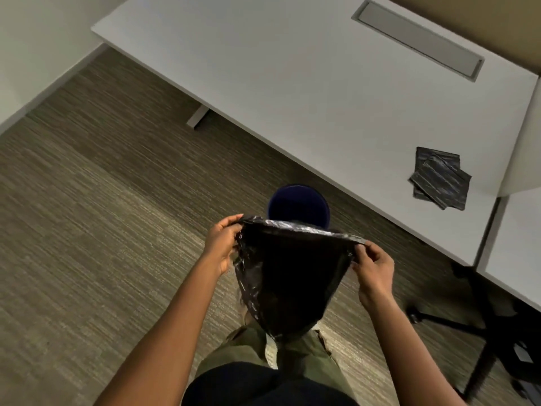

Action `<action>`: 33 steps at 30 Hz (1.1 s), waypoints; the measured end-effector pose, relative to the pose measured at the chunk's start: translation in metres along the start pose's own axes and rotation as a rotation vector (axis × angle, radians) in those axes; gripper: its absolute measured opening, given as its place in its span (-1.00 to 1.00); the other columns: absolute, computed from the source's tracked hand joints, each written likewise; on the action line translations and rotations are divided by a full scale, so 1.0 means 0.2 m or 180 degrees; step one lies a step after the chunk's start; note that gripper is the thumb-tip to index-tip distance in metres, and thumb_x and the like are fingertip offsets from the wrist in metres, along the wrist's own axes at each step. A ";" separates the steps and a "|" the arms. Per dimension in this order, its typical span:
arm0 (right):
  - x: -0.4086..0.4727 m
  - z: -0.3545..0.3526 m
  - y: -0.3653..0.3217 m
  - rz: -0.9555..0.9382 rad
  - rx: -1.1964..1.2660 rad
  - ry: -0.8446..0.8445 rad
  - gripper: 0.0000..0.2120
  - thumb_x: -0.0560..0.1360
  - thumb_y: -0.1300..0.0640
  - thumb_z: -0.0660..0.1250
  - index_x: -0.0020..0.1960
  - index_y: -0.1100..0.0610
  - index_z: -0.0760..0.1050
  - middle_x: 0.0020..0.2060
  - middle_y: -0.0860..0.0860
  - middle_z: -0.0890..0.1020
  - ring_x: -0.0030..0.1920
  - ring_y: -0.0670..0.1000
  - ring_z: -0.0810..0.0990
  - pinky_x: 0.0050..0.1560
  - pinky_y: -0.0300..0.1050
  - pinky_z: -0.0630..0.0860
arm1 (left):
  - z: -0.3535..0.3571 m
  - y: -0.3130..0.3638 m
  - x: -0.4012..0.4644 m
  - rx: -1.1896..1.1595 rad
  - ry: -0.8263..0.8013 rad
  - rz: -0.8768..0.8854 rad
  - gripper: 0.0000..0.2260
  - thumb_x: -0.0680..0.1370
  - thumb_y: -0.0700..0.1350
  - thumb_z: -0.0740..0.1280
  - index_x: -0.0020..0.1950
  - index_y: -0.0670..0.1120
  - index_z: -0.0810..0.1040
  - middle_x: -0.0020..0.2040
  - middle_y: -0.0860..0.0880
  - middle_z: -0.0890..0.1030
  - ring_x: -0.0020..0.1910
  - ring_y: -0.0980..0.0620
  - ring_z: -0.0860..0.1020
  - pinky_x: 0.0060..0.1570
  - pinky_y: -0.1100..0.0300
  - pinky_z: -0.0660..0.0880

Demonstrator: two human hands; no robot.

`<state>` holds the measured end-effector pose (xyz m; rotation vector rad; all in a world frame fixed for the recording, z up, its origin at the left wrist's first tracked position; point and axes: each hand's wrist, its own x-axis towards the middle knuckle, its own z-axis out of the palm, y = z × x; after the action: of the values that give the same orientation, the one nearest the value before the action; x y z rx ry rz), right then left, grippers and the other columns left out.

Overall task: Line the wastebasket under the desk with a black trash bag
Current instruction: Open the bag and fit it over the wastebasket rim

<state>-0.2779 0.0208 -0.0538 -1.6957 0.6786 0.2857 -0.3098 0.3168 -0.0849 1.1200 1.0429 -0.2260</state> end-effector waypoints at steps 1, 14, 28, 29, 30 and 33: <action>0.03 -0.01 -0.02 0.0054 0.0129 -0.0017 -0.83 0.65 0.23 0.33 -0.02 0.13 0.69 -0.19 0.02 0.71 -0.21 -0.05 0.63 -0.20 -0.17 0.54 | 0.02 0.02 0.03 -0.0085 0.0150 0.0025 -0.75 0.63 -0.27 0.23 0.04 0.03 0.63 -0.08 -0.01 0.68 -0.17 0.04 0.60 -0.17 0.12 0.50; 0.26 -0.05 -0.08 0.0186 0.1217 -0.0290 -0.77 0.69 0.24 0.22 0.00 0.06 0.62 -0.12 -0.02 0.69 -0.18 -0.13 0.63 -0.25 -0.31 0.52 | 0.31 0.16 0.28 -0.1040 -0.0427 0.0254 -0.83 0.58 -0.26 0.26 -0.02 -0.02 0.58 -0.18 -0.03 0.65 -0.22 0.04 0.61 -0.18 0.14 0.51; 0.55 0.15 0.46 -0.0089 0.0085 -0.0090 -0.79 0.63 0.31 0.29 0.10 0.14 0.68 -0.04 -0.01 0.75 0.04 -0.02 0.69 0.10 -0.04 0.60 | 0.31 -0.30 0.71 -0.0311 -0.0183 0.0389 -0.79 0.60 -0.36 0.27 -0.02 -0.08 0.61 -0.10 -0.02 0.68 -0.12 0.07 0.62 -0.15 0.21 0.52; 0.60 0.18 0.51 -0.0016 0.0069 -0.0069 -0.79 0.63 0.32 0.29 0.10 0.16 0.68 -0.05 0.00 0.76 0.05 -0.01 0.69 0.12 -0.04 0.60 | 0.31 -0.33 0.77 -0.0288 -0.0107 0.0354 -0.78 0.60 -0.36 0.27 -0.02 -0.08 0.61 -0.09 -0.03 0.68 -0.13 0.07 0.62 -0.18 0.24 0.53; 0.64 0.20 0.55 0.0044 0.0054 -0.0048 -0.80 0.63 0.32 0.29 0.10 0.18 0.68 -0.05 0.01 0.76 0.05 0.00 0.69 0.12 -0.05 0.60 | 0.30 -0.36 0.82 -0.0279 -0.0026 0.0325 -0.79 0.59 -0.37 0.27 -0.02 -0.09 0.61 -0.10 -0.03 0.68 -0.14 0.08 0.62 -0.21 0.26 0.53; 0.77 0.27 0.68 0.0150 -0.0002 0.0027 -0.81 0.64 0.30 0.29 0.12 0.24 0.67 -0.08 -0.02 0.77 0.06 0.02 0.70 0.01 -0.20 0.60 | 0.29 -0.44 1.00 -0.0291 0.0175 0.0238 -0.79 0.59 -0.37 0.28 -0.05 -0.10 0.62 -0.15 -0.03 0.69 -0.18 0.06 0.63 -0.24 0.26 0.54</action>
<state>-0.2248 0.0147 -0.2581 -1.6840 0.7254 0.3121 -0.2251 0.2947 -0.2926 1.0851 1.0476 -0.0874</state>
